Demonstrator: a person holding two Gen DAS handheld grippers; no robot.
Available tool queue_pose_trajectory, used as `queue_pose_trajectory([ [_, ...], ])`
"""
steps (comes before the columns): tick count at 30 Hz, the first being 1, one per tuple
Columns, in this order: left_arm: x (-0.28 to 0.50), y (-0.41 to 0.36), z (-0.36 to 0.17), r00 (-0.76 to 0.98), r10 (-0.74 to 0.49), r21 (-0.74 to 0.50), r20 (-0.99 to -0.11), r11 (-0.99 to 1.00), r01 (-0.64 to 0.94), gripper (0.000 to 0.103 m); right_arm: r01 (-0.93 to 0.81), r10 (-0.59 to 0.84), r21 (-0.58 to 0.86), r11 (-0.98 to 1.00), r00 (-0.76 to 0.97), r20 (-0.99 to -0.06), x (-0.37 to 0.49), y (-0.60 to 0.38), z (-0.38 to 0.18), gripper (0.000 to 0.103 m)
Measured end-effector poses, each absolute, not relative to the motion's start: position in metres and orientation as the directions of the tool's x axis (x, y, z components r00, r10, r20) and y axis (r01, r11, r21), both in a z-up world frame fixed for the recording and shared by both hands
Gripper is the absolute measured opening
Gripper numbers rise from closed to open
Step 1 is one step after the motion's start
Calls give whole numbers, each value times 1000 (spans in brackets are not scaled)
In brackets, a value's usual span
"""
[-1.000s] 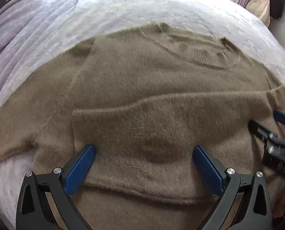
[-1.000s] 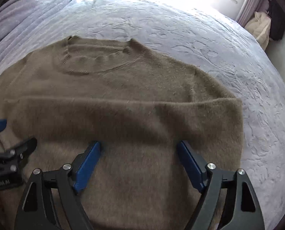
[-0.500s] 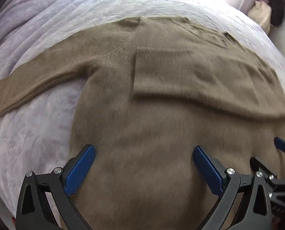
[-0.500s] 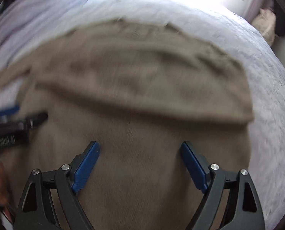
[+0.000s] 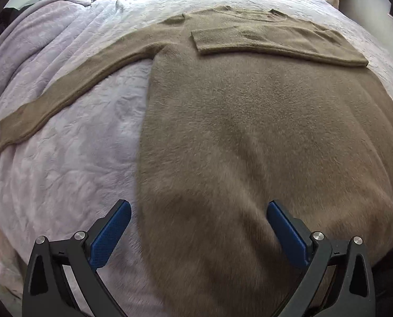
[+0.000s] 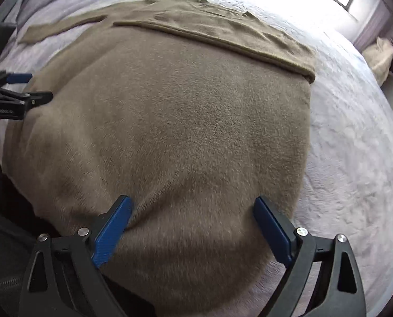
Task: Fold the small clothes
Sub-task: 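Move the left tool to the other sleeve cuff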
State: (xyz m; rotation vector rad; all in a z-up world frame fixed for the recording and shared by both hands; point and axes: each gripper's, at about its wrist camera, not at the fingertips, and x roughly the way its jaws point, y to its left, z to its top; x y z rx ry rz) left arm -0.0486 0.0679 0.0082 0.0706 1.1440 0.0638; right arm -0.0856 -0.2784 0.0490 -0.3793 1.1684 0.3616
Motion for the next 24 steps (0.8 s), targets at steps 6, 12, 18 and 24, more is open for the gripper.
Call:
queue_pose_trajectory([
  [6, -35, 46, 36, 503, -45, -39, -863, 999, 24, 103, -540, 229, -21, 841, 392, -891, -54, -230, 66, 95],
  [12, -69, 43, -6, 446, 14, 42, -895, 998, 53, 103, -613, 215, -53, 788, 354, -910, -72, -218, 36, 95],
  [18, -111, 66, -14, 395, -19, 12, -919, 997, 77, 103, -664, 193, -77, 744, 324, -926, -118, -270, 34, 100],
  [24, -89, 104, 28, 483, 23, 19, -876, 1000, -13, 103, -748, 125, -217, 627, 372, -920, -138, -252, 60, 100],
])
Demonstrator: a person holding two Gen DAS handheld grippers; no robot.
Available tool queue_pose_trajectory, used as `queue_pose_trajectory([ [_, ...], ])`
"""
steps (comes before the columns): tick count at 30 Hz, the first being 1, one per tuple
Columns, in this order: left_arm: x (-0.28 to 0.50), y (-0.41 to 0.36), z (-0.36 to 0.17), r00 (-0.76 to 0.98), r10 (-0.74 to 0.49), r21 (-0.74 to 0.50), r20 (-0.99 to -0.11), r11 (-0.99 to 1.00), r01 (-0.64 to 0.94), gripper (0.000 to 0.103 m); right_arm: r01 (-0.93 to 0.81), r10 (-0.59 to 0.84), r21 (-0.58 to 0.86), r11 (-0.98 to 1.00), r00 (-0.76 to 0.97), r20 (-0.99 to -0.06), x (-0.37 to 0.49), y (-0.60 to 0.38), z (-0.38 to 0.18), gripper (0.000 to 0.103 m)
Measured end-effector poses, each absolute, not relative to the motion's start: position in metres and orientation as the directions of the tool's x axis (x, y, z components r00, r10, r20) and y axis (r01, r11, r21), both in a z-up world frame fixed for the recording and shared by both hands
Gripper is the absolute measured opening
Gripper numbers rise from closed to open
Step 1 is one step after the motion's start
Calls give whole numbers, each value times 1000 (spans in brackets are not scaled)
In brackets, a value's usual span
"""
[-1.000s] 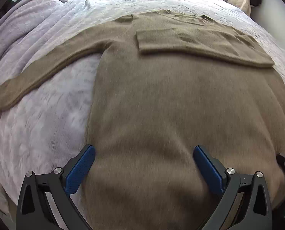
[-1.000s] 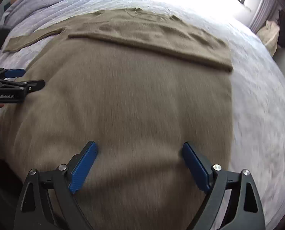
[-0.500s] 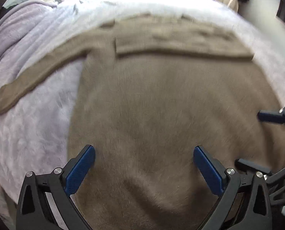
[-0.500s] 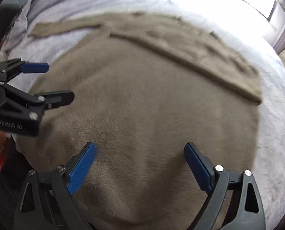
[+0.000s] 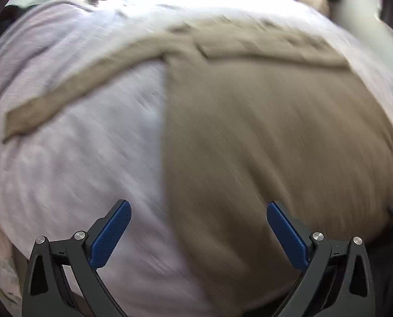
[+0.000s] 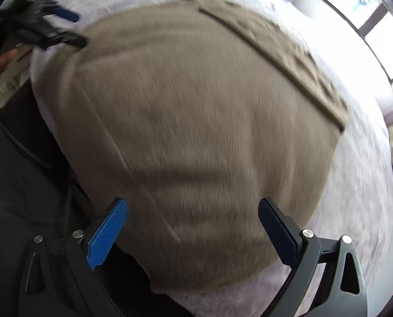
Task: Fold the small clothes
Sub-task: 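Move the left tool to the other sleeve cuff, then grasp the other sleeve cuff with the left tool and lift it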
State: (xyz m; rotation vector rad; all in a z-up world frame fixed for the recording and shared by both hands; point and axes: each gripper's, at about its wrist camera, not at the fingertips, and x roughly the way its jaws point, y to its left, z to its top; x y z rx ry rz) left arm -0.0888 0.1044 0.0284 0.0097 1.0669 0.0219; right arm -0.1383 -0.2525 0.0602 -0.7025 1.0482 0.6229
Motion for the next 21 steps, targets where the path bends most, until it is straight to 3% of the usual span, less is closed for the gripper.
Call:
queue_pose_trajectory([
  [4, -40, 160, 42, 513, 20, -76, -858, 983, -166, 103, -764, 242, -186, 617, 410, -880, -104, -224, 94, 100],
  [7, 8, 226, 27, 460, 58, -141, -886, 911, -388, 103, -724, 282, -152, 673, 441, -852, -48, -199, 106, 100],
  [12, 31, 323, -4, 404, 86, -249, -911, 666, -703, 103, -441, 197, -49, 896, 496, -846, 69, -182, 91, 100],
  [17, 30, 366, -6, 420, 185, -252, -888, 568, -783, 103, -178, 126, 52, 983, 435, -891, 136, -182, 48, 100],
  [19, 39, 389, -13, 411, 186, -249, -892, 556, -793, 103, -179, 143, 77, 981, 395, -908, 141, -169, 35, 100],
  [21, 48, 409, -14, 415, 211, -250, -885, 535, -807, 103, -241, 121, 15, 970, 433, -893, 134, -145, 37, 100],
])
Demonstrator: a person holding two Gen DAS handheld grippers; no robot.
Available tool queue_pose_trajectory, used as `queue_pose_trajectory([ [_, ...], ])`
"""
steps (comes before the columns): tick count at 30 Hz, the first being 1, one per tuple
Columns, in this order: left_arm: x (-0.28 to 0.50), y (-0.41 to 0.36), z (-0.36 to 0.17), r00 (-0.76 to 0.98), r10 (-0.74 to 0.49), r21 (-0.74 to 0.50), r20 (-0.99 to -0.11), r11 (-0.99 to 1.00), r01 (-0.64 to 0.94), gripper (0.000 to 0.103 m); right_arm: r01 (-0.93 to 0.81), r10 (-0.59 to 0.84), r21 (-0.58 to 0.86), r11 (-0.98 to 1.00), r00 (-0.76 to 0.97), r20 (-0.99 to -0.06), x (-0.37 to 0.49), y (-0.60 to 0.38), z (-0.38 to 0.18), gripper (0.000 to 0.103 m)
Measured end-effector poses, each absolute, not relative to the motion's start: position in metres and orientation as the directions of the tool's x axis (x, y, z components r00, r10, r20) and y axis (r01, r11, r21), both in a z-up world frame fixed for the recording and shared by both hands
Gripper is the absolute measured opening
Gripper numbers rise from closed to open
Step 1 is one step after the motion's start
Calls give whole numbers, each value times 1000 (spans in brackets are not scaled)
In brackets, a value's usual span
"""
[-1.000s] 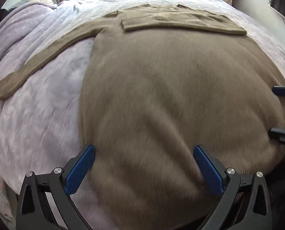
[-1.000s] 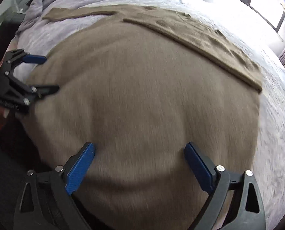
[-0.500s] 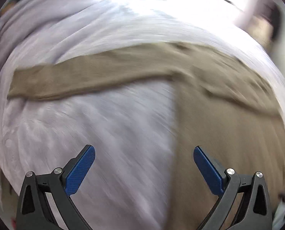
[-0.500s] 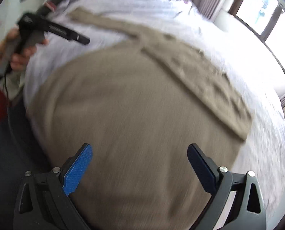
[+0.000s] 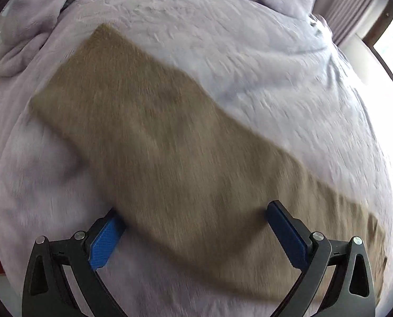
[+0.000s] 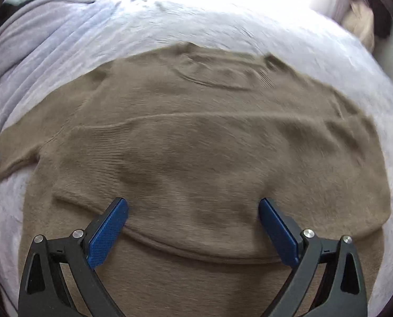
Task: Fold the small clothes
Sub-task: 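Grasp the other sleeve cuff with the left tool and lift it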
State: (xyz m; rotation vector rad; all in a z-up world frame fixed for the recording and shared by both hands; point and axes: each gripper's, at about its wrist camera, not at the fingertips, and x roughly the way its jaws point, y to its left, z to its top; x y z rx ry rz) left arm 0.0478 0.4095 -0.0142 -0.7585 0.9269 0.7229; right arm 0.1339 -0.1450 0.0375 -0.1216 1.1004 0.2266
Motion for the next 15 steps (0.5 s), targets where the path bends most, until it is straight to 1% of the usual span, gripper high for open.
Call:
queue_pose_trajectory([
  [1, 50, 417, -15, 419, 219, -253, -881, 530, -810, 103, -273, 130, 5, 962, 441, -888, 137, -140, 38, 100],
  [2, 57, 426, -17, 427, 219, -263, -877, 524, -810, 103, -314, 167, 25, 949, 433, -886, 134, -134, 42, 100],
  [4, 55, 431, -14, 462, 216, -296, -860, 525, -798, 102, -344, 187, 34, 938, 425, -886, 131, -127, 48, 100],
  [5, 53, 432, -11, 483, 219, -311, -848, 532, -788, 81, -342, 183, 25, 939, 438, -880, 133, -125, 54, 100],
  [6, 48, 431, -9, 490, 231, -308, -841, 540, -783, 54, -336, 185, 26, 942, 452, -873, 132, -122, 58, 100],
  [8, 37, 433, -7, 514, 210, -335, -832, 548, -766, 37, -307, 202, 56, 950, 467, -861, 142, -116, 65, 100],
  [9, 36, 437, -7, 531, 202, -357, -823, 542, -761, 31, -288, 214, 82, 954, 465, -859, 149, -112, 69, 100],
  [10, 32, 441, -7, 542, 197, -374, -817, 534, -758, 28, -279, 224, 100, 955, 459, -860, 160, -105, 69, 100],
  [11, 26, 443, -5, 550, 191, -387, -813, 528, -756, 22, -275, 225, 106, 956, 451, -864, 169, -99, 69, 100],
  [13, 20, 449, -1, 564, 190, -403, -804, 522, -751, 21, -266, 181, 66, 962, 439, -880, 190, -79, 59, 100],
  [14, 21, 450, 2, 565, 203, -397, -799, 528, -751, 12, -259, 152, 38, 965, 435, -888, 199, -70, 53, 100],
  [15, 19, 451, 7, 575, 208, -395, -791, 543, -741, 12, -243, 122, 17, 970, 425, -897, 209, -59, 45, 100],
])
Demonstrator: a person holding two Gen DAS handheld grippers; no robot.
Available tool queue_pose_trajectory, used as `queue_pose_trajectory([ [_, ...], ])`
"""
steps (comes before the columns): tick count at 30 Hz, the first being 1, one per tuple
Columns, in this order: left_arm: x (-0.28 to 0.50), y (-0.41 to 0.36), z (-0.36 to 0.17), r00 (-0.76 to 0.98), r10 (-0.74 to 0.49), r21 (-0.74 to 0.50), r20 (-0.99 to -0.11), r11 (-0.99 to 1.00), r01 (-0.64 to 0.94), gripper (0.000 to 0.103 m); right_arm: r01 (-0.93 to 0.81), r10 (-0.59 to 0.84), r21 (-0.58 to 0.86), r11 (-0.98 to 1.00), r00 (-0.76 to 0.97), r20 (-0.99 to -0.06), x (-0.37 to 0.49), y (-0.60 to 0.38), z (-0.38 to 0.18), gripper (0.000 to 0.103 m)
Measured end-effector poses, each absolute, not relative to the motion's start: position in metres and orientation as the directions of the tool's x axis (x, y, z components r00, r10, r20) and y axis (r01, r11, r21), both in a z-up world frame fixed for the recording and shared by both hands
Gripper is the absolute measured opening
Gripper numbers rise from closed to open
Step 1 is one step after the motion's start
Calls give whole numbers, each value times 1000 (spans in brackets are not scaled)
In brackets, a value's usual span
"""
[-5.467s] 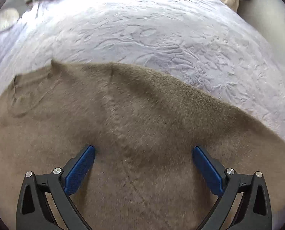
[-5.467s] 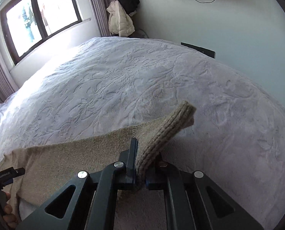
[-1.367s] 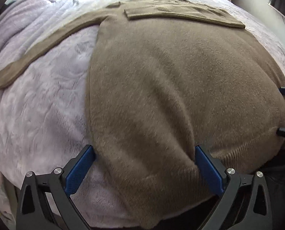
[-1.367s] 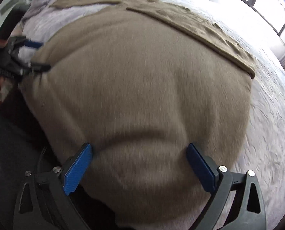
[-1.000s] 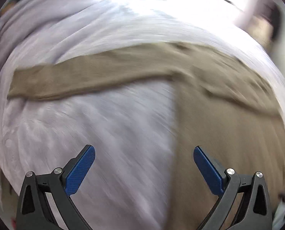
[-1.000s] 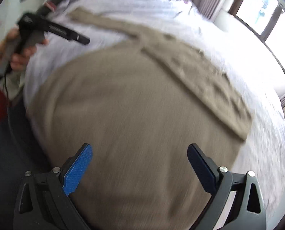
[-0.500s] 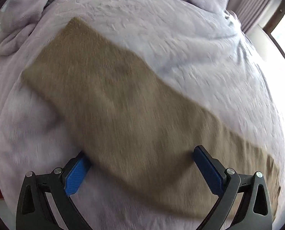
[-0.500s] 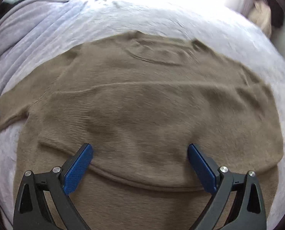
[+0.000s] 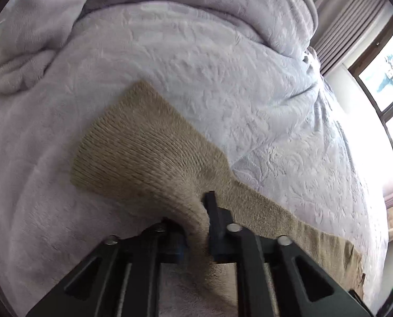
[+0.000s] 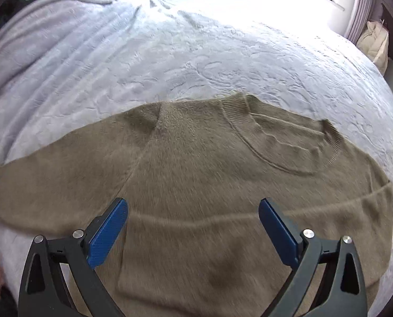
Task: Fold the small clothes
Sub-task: 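Grasp the other sleeve cuff with the left tool and lift it, then lay the held sleeve across the sweater body and open the left tool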
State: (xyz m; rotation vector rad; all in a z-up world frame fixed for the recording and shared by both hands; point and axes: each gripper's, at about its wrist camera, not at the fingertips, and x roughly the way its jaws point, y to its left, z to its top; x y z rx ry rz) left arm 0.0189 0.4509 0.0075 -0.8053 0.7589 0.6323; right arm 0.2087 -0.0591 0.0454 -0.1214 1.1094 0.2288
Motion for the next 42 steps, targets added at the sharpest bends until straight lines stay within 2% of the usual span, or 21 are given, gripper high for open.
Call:
queue_pose_trajectory([
  [4, 34, 444, 21, 584, 241, -360, -775, 592, -721, 12, -218, 115, 34, 975, 370, -922, 219, -18, 20, 100],
  [8, 36, 439, 39, 598, 262, -352, -757, 608, -712, 11, -409, 138, -47, 911, 411, -901, 184, 54, 13, 100],
  [11, 15, 430, 61, 627, 273, -362, -729, 625, -692, 11, -613, 284, 38, 790, 309, -908, 151, 100, 17, 98],
  [13, 15, 424, 73, 637, 281, -348, -717, 647, -678, 11, -639, 326, 55, 767, 315, -891, 140, 105, 29, 98],
  [15, 15, 417, 83, 636, 307, -318, -708, 665, -675, 11, -601, 326, 47, 798, 366, -872, 143, 93, 40, 98],
  [18, 15, 409, 94, 631, 324, -288, -705, 682, -672, 11, -393, 228, 44, 918, 435, -871, 176, 54, 39, 98],
  [20, 16, 406, 97, 622, 322, -278, -714, 684, -674, 11, -247, 200, 105, 963, 396, -896, 201, 30, 25, 98],
  [22, 14, 405, 103, 620, 324, -273, -715, 686, -674, 11, -199, 175, 109, 974, 356, -918, 214, 29, 11, 98],
  [24, 17, 403, 107, 622, 326, -272, -712, 689, -672, 11, -275, 114, 2, 961, 392, -913, 208, 58, 4, 98],
  [26, 18, 397, 112, 619, 323, -263, -716, 696, -668, 11, -425, 147, -36, 905, 392, -908, 188, 91, 4, 98],
  [29, 25, 382, 119, 609, 334, -227, -720, 715, -661, 11, -584, 319, 81, 808, 318, -893, 160, 106, 23, 97],
  [35, 51, 317, 144, 648, 297, -192, -702, 797, -573, 11, -478, 373, 159, 864, 396, -839, 153, -4, 71, 97],
  [42, 115, 164, 159, 688, 179, -106, -704, 931, -350, 10, -271, 167, 17, 962, 541, -824, 159, -201, 91, 97],
])
